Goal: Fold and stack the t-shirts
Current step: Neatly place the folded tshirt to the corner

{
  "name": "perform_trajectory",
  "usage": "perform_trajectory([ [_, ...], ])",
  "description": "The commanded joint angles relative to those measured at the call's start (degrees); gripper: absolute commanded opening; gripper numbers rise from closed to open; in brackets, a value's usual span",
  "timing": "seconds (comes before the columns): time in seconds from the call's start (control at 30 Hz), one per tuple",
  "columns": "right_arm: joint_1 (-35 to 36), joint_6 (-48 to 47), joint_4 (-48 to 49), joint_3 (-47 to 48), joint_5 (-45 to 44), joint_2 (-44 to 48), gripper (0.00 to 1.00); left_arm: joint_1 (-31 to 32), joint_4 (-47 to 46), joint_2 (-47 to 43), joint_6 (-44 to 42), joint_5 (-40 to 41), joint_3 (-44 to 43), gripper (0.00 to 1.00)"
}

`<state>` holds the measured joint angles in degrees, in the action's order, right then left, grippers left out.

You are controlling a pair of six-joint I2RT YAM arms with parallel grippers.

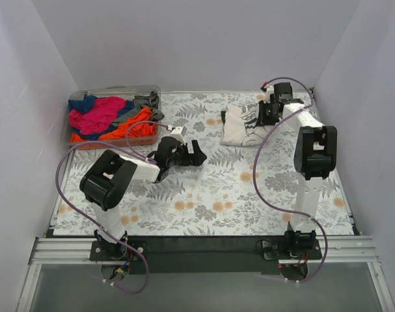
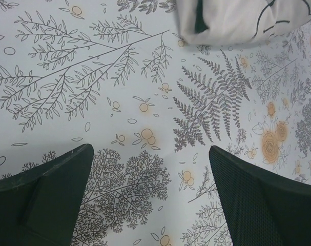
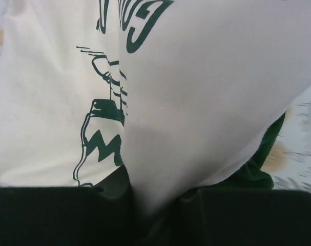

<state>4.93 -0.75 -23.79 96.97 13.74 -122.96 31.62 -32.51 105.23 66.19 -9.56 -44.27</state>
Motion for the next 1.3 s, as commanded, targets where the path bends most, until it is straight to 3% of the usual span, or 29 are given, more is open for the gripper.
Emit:
perform_trajectory([
  [0.0,-1.3,-8.5,-7.1,5.9,-12.5,-2.4,0.01,0.1,3.6,-2.6,-1.2,1.5,1.0,0.89],
  [0.4,-7.6,-20.2,-9.2,19.4,-22.3,-11.1,0.01,0.1,5.2,-2.6,-1.0,1.5,1.4,0.89],
  [0.63,-10.7,-27.6,-8.9,25.3,-23.5,-14.2,0.01,0.1,6.1,-2.0,-0.6,1.5,1.2,0.89],
  [0.93,-13.5,-30.4,-7.2,29.8,-25.3,-16.5,0.01,0.1,7.1,-1.1,-0.2,1.7,0.7,0.88],
  [1.17,-13.6,-29.0,-3.1,29.3,-20.8,-17.3,0.02,0.1,7.8,0.2,-0.2,1.5,0.1,0.88],
  [1.2,-13.6,-28.5,-2.8,29.3,-20.5,-17.4,0.05,0.1,7.9,0.2,-0.1,1.6,0.1,0.88],
  [1.27,-13.6,-26.8,-1.7,29.3,-20.1,-17.3,0.35,0.1,8.1,0.2,-0.1,1.9,0.2,0.88],
])
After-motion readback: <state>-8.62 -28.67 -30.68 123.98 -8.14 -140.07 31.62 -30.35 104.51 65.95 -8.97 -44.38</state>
